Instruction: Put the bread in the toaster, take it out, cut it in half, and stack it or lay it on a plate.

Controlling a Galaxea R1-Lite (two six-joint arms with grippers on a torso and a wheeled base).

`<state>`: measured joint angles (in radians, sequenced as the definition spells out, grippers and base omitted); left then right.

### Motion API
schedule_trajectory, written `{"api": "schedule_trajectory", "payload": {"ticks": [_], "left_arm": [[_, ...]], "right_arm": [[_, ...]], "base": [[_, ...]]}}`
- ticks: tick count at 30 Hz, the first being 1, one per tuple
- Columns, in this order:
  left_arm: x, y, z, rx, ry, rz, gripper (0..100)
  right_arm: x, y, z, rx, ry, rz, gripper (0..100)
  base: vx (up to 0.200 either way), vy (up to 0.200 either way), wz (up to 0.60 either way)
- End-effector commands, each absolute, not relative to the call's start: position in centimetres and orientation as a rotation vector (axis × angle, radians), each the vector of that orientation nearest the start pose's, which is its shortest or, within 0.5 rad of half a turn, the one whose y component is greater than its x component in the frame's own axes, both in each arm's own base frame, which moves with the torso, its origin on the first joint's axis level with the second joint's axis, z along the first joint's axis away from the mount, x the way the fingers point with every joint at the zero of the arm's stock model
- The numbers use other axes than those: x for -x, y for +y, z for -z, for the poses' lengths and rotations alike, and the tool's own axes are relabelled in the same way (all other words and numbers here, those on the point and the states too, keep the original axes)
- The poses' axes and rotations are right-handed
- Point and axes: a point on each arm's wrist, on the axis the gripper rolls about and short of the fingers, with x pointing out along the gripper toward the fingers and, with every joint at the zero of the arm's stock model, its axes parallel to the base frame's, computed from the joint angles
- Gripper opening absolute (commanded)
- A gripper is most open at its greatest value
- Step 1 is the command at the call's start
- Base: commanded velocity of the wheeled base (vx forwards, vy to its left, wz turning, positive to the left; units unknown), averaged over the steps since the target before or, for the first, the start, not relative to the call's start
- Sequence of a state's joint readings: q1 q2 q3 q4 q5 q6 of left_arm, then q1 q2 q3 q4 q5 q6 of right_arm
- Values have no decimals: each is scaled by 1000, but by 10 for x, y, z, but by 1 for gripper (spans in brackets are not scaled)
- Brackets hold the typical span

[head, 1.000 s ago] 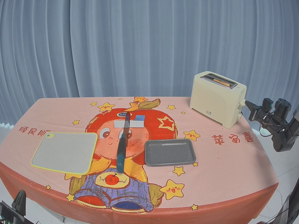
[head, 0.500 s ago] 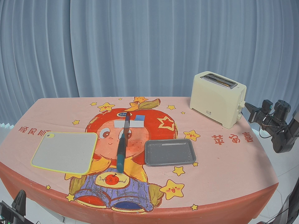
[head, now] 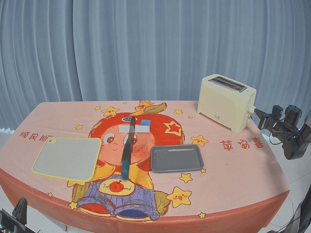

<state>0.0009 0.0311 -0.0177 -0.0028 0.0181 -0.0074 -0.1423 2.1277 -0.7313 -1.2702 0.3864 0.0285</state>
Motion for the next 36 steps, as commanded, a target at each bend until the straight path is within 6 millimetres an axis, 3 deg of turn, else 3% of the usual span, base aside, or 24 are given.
{"api": "schedule_trajectory", "payload": {"ticks": [1, 23, 36], "left_arm": [[20, 0, -76, 7, 29, -20, 0], [20, 0, -76, 7, 29, -20, 0], [20, 0, -76, 7, 29, -20, 0]], "right_arm": [[-361, -43, -82, -62, 131, -237, 0], [-360, -41, -77, -64, 150, -235, 0], [-359, -39, -88, -55, 112, -238, 0]], "base": [[0, 0, 0], [0, 0, 0], [0, 0, 0]]}}
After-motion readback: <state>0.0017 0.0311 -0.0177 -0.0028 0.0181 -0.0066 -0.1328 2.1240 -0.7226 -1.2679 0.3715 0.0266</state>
